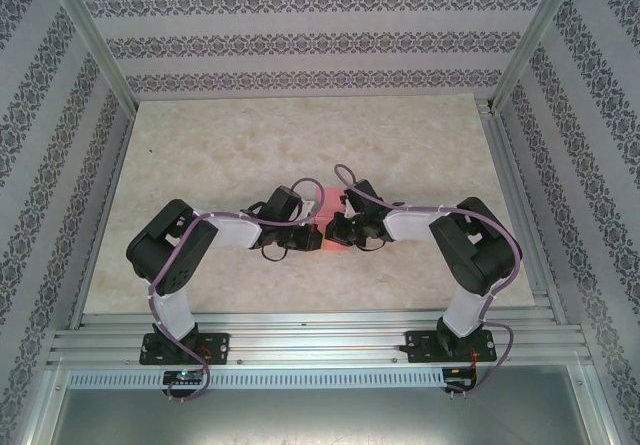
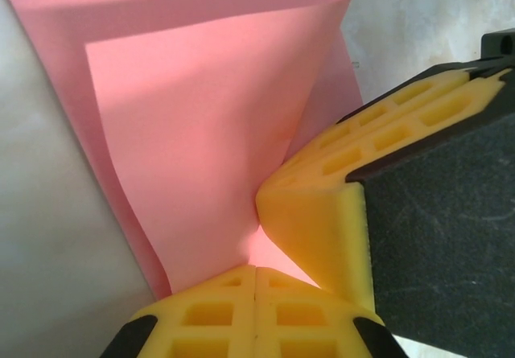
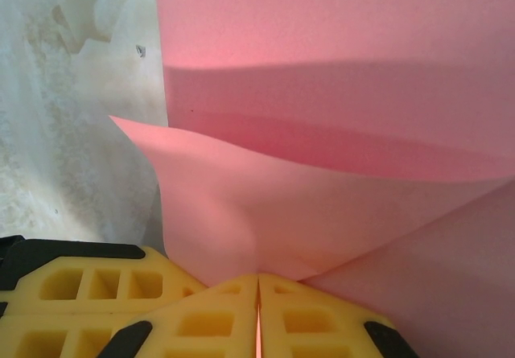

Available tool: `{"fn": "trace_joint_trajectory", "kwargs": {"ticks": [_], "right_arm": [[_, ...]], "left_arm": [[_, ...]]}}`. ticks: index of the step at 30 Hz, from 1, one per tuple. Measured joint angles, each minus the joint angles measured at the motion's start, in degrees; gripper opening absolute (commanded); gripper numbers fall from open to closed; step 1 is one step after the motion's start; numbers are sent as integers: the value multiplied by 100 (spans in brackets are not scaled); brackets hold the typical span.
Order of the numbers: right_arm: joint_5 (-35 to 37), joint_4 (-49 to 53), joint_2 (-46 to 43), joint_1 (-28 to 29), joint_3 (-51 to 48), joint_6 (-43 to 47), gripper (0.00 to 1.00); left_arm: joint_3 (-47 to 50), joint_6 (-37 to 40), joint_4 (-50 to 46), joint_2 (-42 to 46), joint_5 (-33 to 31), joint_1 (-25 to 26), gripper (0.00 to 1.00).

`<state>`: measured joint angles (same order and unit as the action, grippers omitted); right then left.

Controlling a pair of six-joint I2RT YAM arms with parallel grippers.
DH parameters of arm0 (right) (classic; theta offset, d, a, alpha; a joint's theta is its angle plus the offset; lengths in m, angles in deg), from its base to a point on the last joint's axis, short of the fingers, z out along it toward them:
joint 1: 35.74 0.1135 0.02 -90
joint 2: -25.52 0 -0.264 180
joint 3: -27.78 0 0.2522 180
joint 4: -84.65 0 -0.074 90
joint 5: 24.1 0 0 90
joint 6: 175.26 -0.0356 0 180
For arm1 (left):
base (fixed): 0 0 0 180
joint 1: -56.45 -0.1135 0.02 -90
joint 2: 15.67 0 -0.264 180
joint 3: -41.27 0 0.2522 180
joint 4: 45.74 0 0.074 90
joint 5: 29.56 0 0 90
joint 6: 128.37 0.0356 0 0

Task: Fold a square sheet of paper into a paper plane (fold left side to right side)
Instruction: Fold the triangle a second time at the center of the table.

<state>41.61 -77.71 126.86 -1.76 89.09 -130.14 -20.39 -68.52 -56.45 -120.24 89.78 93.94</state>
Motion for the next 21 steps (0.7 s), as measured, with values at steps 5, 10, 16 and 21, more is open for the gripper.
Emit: {"fn": "trace_joint_trajectory", "kwargs": {"ticks": [5,10,16,21], "right_arm": [[0,4,-4,0,4,0,9],[2,44,-70,-37,9,2,9],[20,42,-455,-168,26,4,9],[13,7,-400,-170,74,0,9]], "left_arm": [[0,0,-2,2,-9,2,5],[0,2,0,2,-9,2,5],[2,2,-2,7,-13,4,5],[0,2,-2,7,-22,9,5]]}}
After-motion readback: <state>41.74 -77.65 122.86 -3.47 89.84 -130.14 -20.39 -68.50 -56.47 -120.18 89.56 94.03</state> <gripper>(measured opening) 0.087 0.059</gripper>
